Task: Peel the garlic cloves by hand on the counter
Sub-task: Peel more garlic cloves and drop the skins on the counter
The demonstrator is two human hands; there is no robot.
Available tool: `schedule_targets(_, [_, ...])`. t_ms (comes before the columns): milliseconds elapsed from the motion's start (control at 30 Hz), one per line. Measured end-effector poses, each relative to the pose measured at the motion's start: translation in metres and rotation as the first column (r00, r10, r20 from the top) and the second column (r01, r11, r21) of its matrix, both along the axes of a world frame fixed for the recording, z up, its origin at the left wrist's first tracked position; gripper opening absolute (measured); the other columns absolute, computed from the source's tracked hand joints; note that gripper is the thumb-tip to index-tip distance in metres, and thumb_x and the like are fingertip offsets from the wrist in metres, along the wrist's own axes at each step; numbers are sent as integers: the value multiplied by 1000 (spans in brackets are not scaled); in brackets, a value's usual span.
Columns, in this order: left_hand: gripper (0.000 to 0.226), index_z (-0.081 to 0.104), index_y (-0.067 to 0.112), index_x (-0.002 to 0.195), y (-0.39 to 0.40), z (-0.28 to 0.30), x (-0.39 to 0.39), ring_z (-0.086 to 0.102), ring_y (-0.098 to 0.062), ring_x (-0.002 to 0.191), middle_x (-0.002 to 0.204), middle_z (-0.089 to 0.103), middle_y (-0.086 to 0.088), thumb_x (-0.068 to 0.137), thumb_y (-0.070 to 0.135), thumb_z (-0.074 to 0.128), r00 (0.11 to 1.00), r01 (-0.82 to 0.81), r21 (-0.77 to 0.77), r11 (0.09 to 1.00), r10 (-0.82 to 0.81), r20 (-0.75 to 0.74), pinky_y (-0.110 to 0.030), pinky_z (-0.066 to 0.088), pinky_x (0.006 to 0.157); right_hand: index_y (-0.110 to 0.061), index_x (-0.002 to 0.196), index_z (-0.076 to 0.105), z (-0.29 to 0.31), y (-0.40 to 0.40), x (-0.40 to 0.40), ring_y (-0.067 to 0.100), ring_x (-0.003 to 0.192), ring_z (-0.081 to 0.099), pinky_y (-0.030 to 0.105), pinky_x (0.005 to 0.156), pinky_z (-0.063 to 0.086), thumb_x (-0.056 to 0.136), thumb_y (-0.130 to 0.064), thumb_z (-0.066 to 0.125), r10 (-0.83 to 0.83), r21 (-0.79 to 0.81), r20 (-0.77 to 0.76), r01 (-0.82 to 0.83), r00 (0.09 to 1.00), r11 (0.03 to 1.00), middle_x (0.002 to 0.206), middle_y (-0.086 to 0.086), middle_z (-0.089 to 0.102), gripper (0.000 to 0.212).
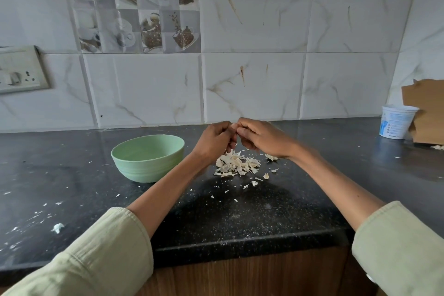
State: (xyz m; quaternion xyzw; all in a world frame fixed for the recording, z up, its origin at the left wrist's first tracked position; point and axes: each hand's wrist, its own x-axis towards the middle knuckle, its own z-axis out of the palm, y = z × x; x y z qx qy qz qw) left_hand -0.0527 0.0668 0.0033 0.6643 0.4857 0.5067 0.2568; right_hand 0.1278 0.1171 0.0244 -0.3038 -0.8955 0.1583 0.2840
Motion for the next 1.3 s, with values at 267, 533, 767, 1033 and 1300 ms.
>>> schedule_targets(267, [39, 66, 11, 75, -2, 4, 9, 43, -8, 51, 60, 58, -1, 110, 24, 56, 953, -48, -51, 998, 61, 297, -22, 36, 55, -7, 93, 51, 0, -11, -8, 1, 52, 44, 23, 57, 34, 115, -28, 38, -77, 257, 36, 66, 996, 964, 66, -7, 53, 33])
schedule_targets(533, [53, 58, 11, 78, -2, 0, 14, 52, -11, 53, 59, 59, 0, 114, 44, 39, 991, -84, 65, 994, 77, 112, -28, 44, 58, -11, 76, 56, -5, 3, -8, 11, 50, 42, 32, 55, 33, 110, -26, 52, -124, 271, -61, 136, 990, 953, 59, 2, 56, 37])
schedule_targets(767, [22, 62, 25, 92, 0, -4, 11, 67, -25, 65, 73, 70, 4, 106, 35, 48, 964, -208, 197, 958, 235, -122, -51, 59, 67, -22, 63, 57, -6, 5, -3, 15, 47, 56, 40, 65, 56, 95, -26, 66, -146, 256, -137, 178, 980, 950, 54, -2, 64, 33])
schedule_targets(1033, [16, 74, 5, 94, 2, -4, 4, 71, -15, 63, 76, 78, -5, 105, 11, 63, 989, -145, 122, 982, 141, 39, -35, 55, 61, -10, 65, 55, -6, 4, -2, 13, 46, 41, 35, 56, 44, 98, -20, 68, -132, 309, -96, 156, 987, 938, 55, 11, 56, 38])
schedule_targets(1300, [14, 69, 12, 104, 7, -7, 10, 73, -14, 67, 83, 78, 1, 106, 13, 55, 982, -186, 99, 978, 184, 28, -30, 52, 63, -17, 68, 56, -5, -3, -4, 7, 51, 38, 25, 54, 30, 99, -24, 65, -203, 317, 11, 189, 979, 929, 57, -7, 53, 34])
